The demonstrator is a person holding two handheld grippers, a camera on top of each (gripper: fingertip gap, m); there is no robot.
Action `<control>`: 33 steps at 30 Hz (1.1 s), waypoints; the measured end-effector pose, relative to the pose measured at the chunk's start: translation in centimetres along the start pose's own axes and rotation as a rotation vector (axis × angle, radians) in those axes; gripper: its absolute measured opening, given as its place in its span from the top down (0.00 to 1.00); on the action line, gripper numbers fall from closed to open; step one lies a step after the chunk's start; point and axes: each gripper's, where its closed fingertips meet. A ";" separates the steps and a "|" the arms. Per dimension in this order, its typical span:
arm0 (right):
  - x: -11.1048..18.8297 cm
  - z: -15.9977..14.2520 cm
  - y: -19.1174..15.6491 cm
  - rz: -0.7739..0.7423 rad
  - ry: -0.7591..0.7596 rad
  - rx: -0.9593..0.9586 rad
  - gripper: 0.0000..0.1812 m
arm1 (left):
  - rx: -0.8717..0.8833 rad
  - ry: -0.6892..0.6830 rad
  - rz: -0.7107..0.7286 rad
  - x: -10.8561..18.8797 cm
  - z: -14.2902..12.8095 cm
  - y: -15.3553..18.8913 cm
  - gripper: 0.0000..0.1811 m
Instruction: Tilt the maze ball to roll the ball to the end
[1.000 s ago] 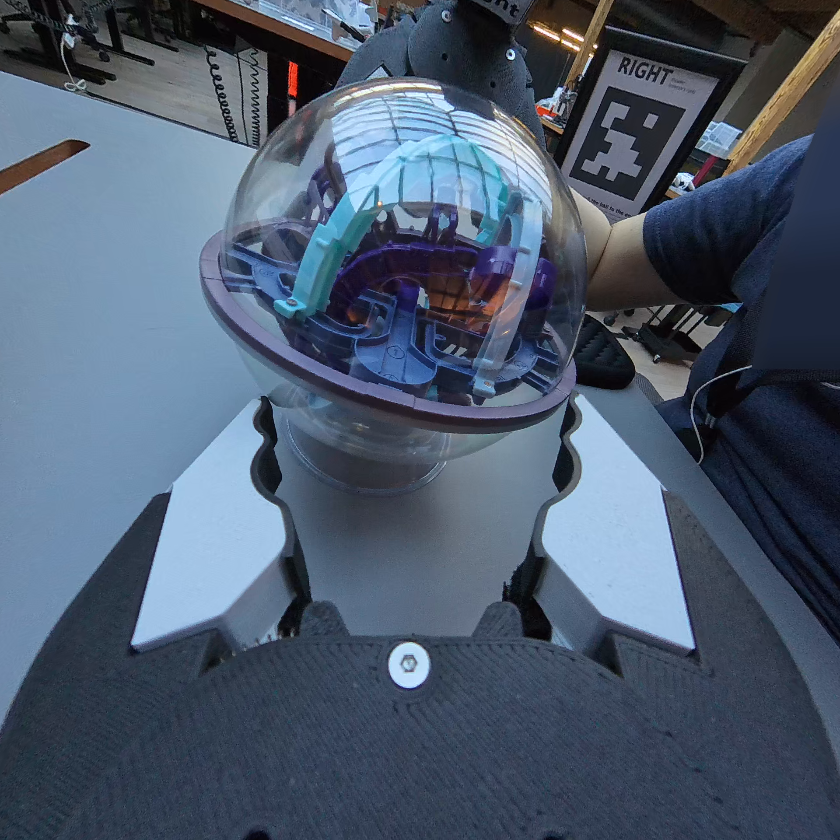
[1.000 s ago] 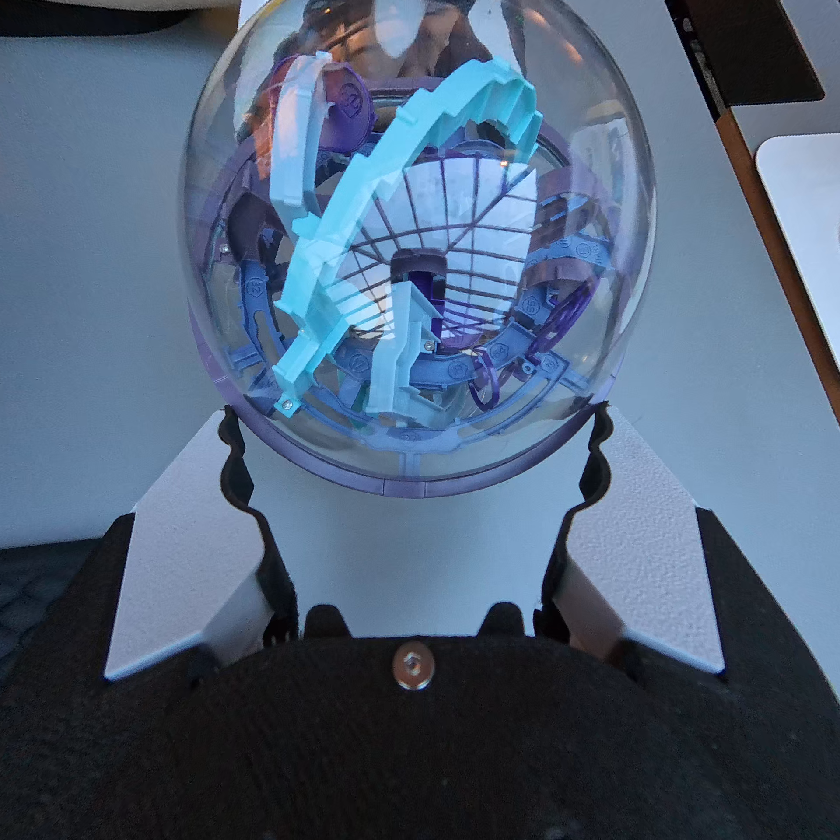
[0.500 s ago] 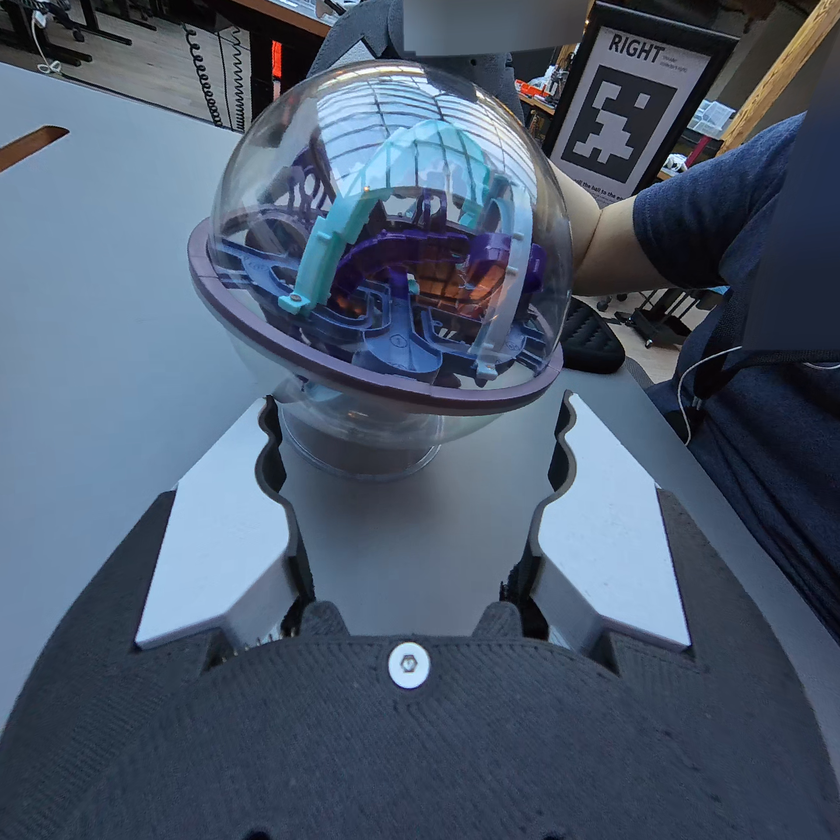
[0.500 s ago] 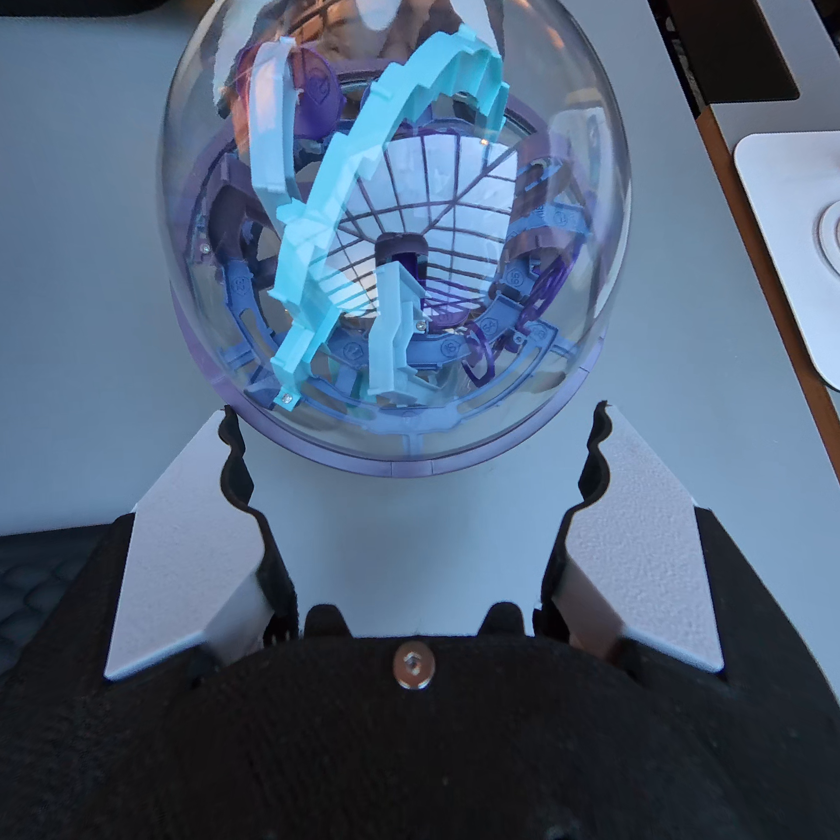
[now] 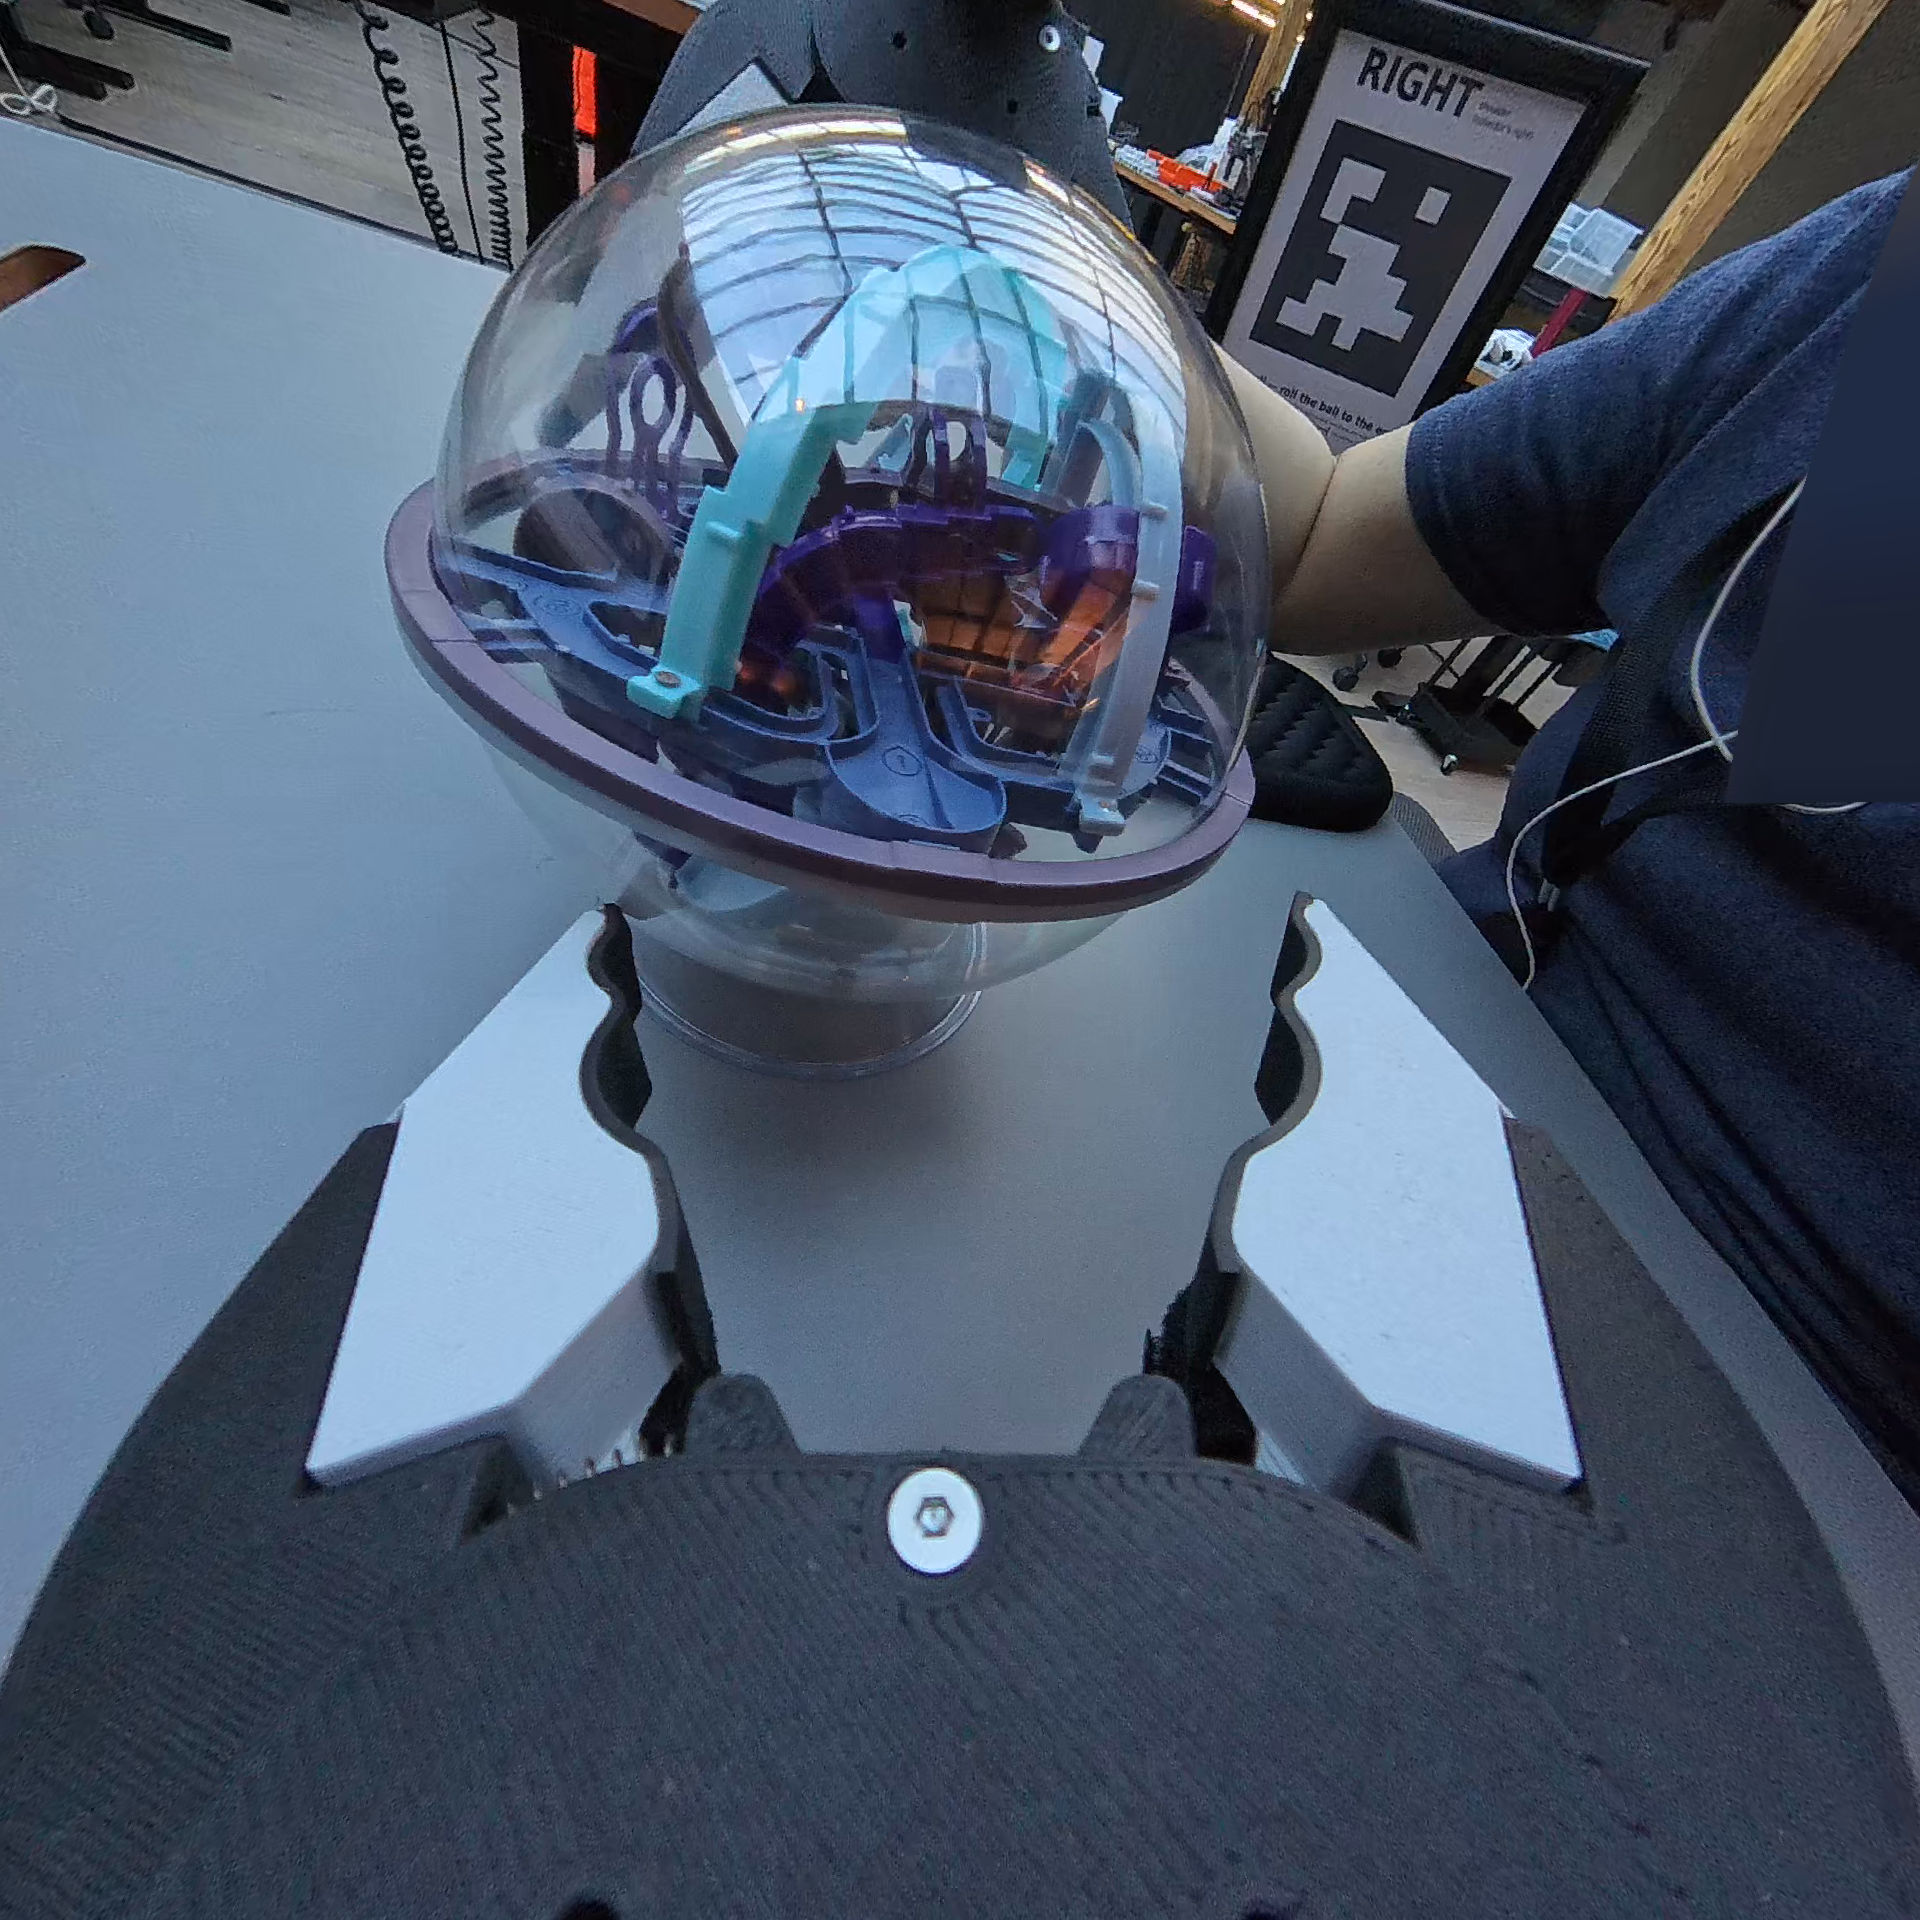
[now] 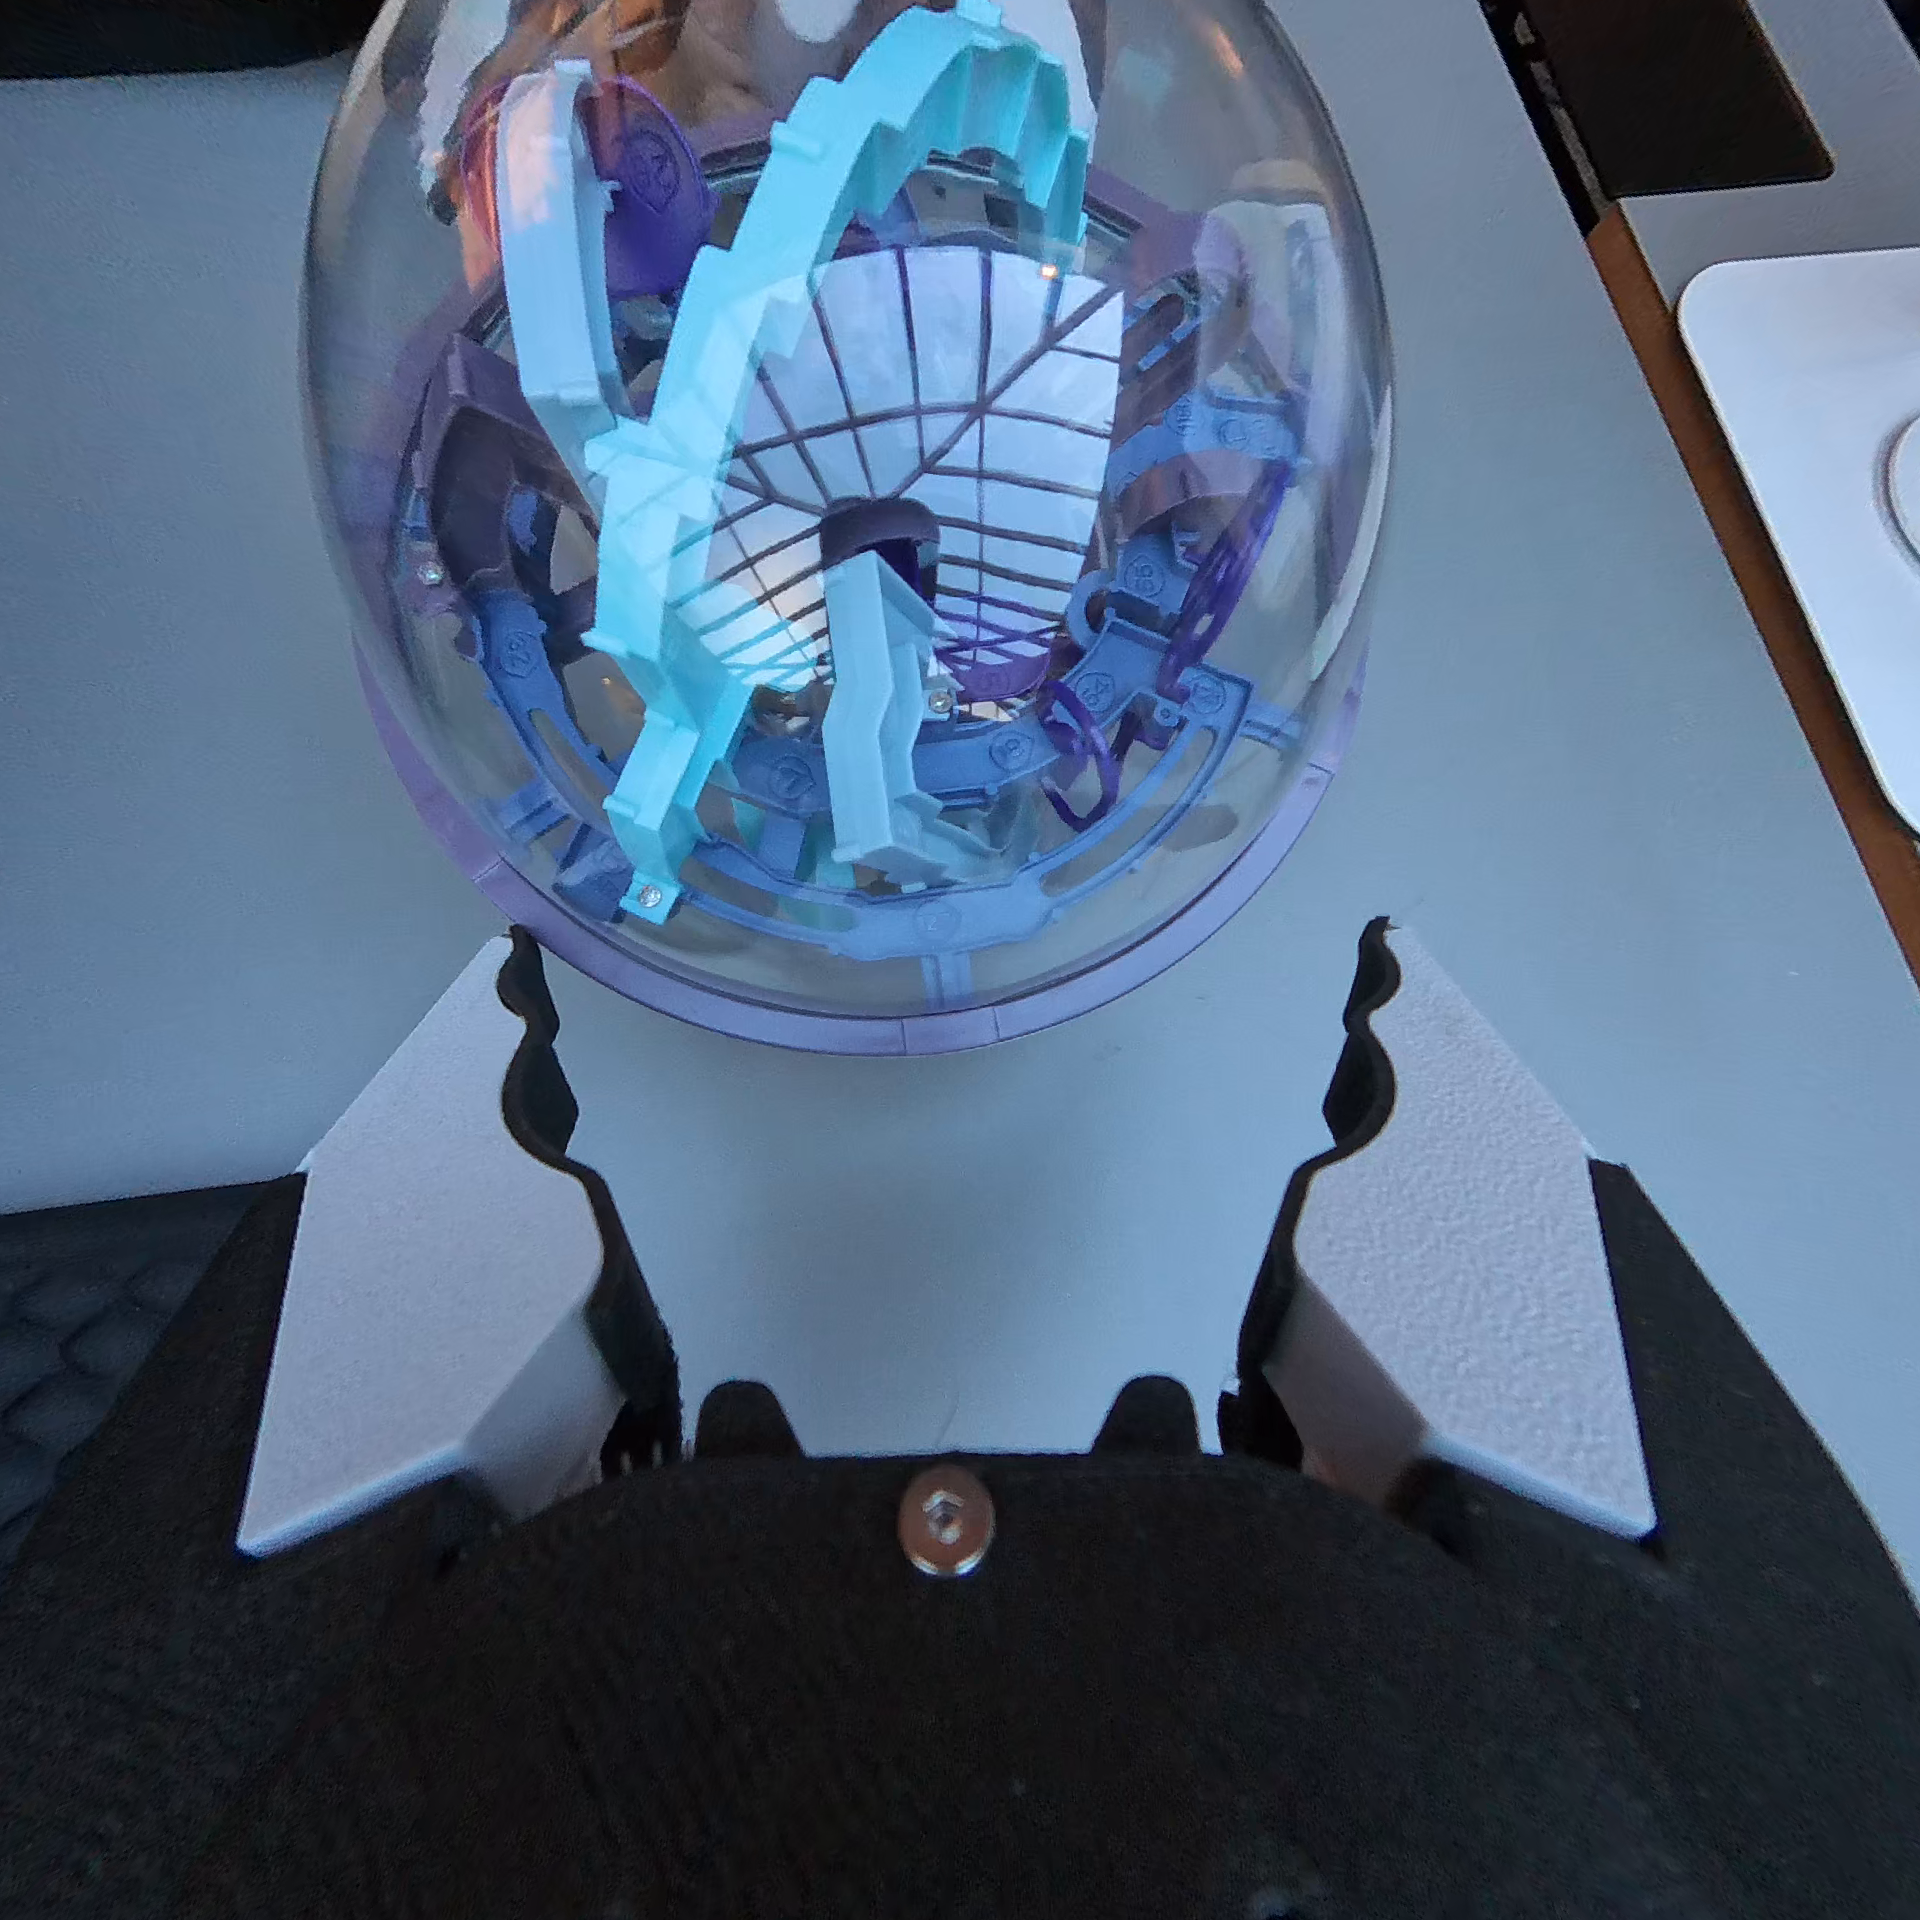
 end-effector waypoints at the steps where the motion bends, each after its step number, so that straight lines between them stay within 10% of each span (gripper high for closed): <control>1: 0.0 0.0 0.0 0.000 0.000 -0.001 0.18 | 0.001 0.001 -0.002 0.0 0.0 0.0 0.33; 24: -0.2 -0.9 0.0 -0.005 -0.029 -0.086 0.17 | -0.017 0.037 0.100 0.9 0.7 -1.6 0.34; 33: -1.7 -1.3 -1.7 -0.149 0.200 -0.201 0.16 | -0.079 -0.034 0.163 -1.1 -0.8 -2.6 0.32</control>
Point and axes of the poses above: each gripper's, where its closed fingertips meet, x back along the fingers, z out of its top, y = z × x across the jaws, and after that the axes turned 5 degrees about -y, right-handed
